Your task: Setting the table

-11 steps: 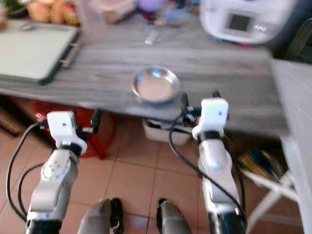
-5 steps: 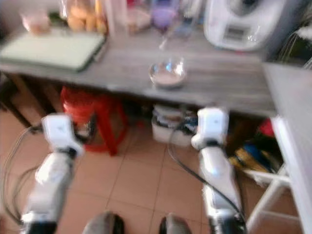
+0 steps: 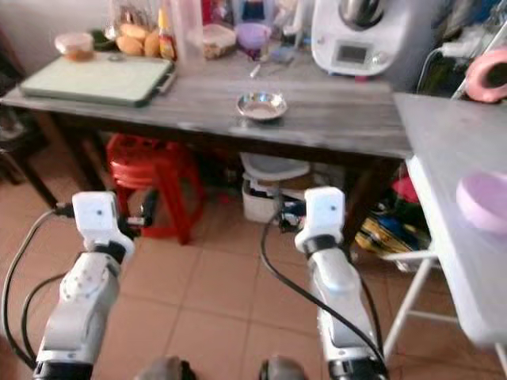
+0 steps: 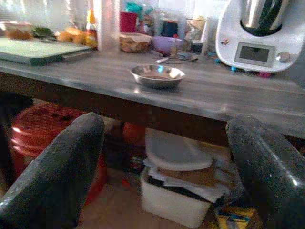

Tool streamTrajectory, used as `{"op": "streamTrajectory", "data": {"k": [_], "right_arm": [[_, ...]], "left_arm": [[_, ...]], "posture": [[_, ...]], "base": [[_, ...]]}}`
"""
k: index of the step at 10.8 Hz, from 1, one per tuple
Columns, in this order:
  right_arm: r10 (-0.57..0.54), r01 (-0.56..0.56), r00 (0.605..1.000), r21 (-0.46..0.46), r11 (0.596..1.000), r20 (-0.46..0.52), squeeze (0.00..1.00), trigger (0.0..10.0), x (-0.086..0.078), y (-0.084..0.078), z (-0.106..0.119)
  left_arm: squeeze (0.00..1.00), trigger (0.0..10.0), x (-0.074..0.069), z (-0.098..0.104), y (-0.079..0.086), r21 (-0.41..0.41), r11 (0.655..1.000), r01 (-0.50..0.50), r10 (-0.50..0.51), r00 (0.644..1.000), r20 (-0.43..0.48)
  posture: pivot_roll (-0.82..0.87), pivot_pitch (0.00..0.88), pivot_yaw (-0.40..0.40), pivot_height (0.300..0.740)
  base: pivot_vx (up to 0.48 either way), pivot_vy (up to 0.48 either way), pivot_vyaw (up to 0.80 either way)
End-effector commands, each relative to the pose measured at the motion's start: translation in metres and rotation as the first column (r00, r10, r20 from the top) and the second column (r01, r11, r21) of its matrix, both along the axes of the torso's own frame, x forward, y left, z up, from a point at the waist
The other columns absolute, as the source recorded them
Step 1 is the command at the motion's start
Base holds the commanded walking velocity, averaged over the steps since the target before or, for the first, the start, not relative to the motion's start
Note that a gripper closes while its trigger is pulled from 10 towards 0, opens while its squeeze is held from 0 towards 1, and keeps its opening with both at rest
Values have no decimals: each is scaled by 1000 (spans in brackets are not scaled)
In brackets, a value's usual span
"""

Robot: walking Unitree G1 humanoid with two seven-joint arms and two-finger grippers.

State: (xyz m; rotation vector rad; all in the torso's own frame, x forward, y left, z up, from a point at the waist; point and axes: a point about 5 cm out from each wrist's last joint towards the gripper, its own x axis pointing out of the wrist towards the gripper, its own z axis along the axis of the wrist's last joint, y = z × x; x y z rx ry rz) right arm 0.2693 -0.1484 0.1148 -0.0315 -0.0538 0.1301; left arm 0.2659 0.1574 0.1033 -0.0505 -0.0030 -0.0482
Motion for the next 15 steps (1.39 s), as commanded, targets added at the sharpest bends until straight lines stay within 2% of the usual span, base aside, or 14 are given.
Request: {"op": "streamTrajectory", "data": {"k": [1, 4, 8, 9, 10, 14, 15], "right_arm": [[-40, 40, 999, -13, 999, -5, 0, 10000, -1, -12, 1], [-29, 31, 999, -49, 998, 46, 0, 10000, -1, -15, 12], [-31, 33, 998, -40, 999, 48, 0, 10000, 2, -15, 15], [-14, 15, 998, -21, 1000, 62, 663, 10000, 5, -12, 18], [-2, 3, 997, -4, 1000, 72, 1000, 10000, 5, -11, 20], [-29, 32, 994, -25, 999, 104, 1000, 10000, 12, -13, 26], [-44, 50, 992, -45, 998, 114, 404, 10000, 15, -15, 28]], "left_arm": [[0, 10000, -4, 1, -4, -22, 998, 51, -51, 999, 16], [0, 10000, -10, 1, -8, -34, 997, 74, -73, 997, 25], [0, 10000, -8, 6, -5, -30, 997, 77, -76, 997, 33], [0, 10000, -9, 5, -4, -29, 996, 83, -82, 996, 30], [0, 10000, -9, 5, -4, -29, 996, 84, -84, 996, 28], [0, 10000, -7, 6, -7, -27, 995, 92, -91, 995, 28], [0, 10000, -7, 6, -7, -25, 995, 94, -93, 995, 29]], "posture": [[-74, 35, 25, 740], [-76, 67, 18, 740], [-74, 97, 22, 740], [-75, 95, 25, 740], [-75, 95, 26, 740], [-71, 84, 25, 740], [-66, 84, 24, 740]], "base": [[0, 0, 0], [0, -399, 0], [0, -468, 0], [0, -469, 0], [0, -465, 0], [0, -463, 0], [0, -446, 0]]}}
